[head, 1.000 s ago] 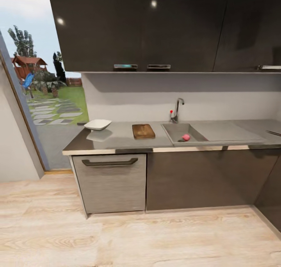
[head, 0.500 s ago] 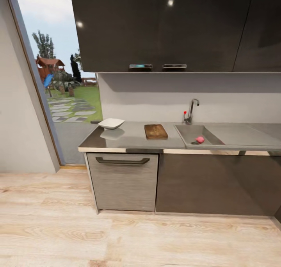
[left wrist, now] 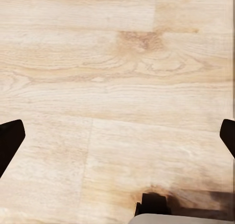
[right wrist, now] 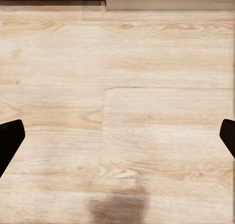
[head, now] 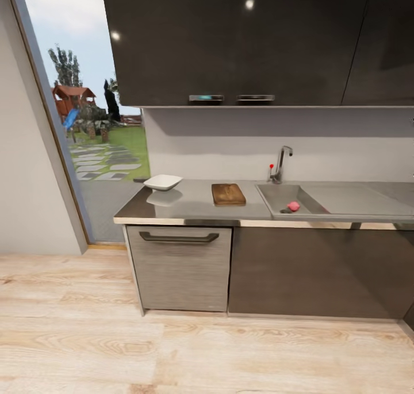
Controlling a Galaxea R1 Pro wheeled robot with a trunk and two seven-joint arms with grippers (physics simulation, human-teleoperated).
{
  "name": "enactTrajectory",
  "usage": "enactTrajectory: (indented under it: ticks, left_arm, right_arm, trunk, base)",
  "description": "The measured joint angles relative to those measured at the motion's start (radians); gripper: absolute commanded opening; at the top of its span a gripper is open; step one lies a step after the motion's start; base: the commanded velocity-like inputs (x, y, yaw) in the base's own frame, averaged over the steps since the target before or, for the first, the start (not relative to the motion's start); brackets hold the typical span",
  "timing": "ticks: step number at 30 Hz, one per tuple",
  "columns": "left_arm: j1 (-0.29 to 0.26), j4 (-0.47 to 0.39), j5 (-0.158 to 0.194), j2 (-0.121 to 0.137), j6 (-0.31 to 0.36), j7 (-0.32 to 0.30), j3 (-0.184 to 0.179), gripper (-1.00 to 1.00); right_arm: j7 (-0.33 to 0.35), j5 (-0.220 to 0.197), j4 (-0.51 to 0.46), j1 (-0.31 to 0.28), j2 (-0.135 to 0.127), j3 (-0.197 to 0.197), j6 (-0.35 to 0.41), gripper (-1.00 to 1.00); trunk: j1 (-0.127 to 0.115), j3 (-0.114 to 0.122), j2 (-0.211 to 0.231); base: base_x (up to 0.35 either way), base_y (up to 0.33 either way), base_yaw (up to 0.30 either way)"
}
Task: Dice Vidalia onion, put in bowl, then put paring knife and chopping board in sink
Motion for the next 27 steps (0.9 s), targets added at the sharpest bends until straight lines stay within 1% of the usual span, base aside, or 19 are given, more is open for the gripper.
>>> enactTrajectory:
  ticks: [13, 27]
  left_arm:
    - [0.0, 0.0, 0.0, 0.0, 0.0, 0.0, 0.0, 1.0]
    - [0.0, 0.005, 0.0, 0.0, 0.0, 0.0, 0.0, 1.0]
  right_arm:
    - [0.0, 0.0, 0.0, 0.0, 0.0, 0.0, 0.0, 1.0]
    - [0.0, 0.001, 0.004, 0.0, -0.009, -0.001, 0.0, 1.0]
  trunk:
    - [0.0, 0.0, 0.0]
    - [0.0, 0.0, 0.0]
  base:
    - [0.142, -0.182, 0.0]
    - [0.018, -0.022, 0.0]
